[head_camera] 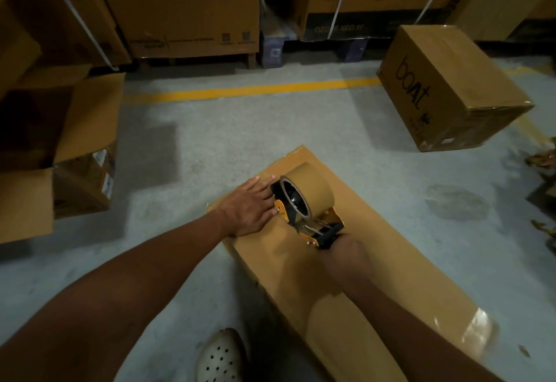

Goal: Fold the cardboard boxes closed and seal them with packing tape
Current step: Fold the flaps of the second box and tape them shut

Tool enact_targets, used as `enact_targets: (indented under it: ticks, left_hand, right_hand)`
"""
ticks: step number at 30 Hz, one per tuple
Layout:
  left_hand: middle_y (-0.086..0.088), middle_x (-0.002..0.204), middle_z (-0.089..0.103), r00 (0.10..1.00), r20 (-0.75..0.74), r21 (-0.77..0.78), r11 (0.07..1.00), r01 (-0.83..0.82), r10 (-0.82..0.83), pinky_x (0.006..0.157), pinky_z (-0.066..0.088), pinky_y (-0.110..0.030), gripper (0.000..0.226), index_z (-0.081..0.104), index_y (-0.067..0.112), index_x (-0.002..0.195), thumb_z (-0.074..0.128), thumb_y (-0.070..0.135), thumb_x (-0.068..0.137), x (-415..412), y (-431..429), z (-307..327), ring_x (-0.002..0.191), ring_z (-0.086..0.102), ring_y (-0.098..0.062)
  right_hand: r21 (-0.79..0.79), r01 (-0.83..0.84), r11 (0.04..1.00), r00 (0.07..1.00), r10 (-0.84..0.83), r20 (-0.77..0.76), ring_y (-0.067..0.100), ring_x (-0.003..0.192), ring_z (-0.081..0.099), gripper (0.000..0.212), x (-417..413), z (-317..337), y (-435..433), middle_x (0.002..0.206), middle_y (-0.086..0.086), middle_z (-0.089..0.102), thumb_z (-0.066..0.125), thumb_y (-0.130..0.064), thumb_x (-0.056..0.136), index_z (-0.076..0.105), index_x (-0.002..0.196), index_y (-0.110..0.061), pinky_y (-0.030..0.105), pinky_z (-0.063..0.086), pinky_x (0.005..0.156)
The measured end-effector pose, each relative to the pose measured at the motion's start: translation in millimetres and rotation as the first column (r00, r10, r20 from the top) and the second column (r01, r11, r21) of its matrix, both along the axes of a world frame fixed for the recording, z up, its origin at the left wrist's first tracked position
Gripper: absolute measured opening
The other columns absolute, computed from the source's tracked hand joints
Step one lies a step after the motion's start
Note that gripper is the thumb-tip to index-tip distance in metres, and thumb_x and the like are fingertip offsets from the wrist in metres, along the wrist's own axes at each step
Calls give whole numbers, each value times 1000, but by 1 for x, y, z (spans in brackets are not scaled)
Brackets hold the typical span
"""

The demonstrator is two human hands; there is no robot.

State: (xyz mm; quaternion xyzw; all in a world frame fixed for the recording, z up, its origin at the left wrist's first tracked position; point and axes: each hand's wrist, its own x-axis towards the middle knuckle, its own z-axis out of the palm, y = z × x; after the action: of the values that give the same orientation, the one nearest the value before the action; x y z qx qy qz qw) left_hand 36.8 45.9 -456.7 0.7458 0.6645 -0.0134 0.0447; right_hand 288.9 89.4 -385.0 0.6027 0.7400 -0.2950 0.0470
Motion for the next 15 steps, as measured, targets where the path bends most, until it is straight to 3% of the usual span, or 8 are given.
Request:
enact_targets:
  ticks: [6, 11, 15]
  left_hand:
    - [-2, 161, 29, 984, 72, 72, 983, -169, 163, 124, 3, -42, 64, 44, 19, 145, 7, 48, 102, 4, 9, -1, 154, 1, -20]
    - [4, 157, 36, 988, 123, 37, 994, -100, 95, 124, -2, -39, 64, 52, 26, 137, 6, 53, 101, -16, 9, 0, 153, -3, -17]
    - [4, 156, 38, 991, 117, 21, 997, -68, 65, 124, -4, -39, 58, 55, 27, 131, 11, 51, 103, -24, 9, 3, 153, -4, -16]
  right_hand:
    - [20, -40, 999, 999, 40, -1, 29, 74, 59, 20, -22, 4, 47, 82, 7, 65, 65, -34, 86, 62, 84, -15, 29, 42, 63]
    - [5, -204, 979, 977, 203, 68, 22, 70, 57, 24, -21, 16, 70, 70, 0, 58, 66, -30, 83, 52, 66, -20, 28, 43, 62]
    - [24, -252, 967, 967, 252, 29, 18, 66, 56, 30, -20, 8, 70, 64, -6, 53, 66, -31, 84, 48, 61, -25, 28, 43, 59]
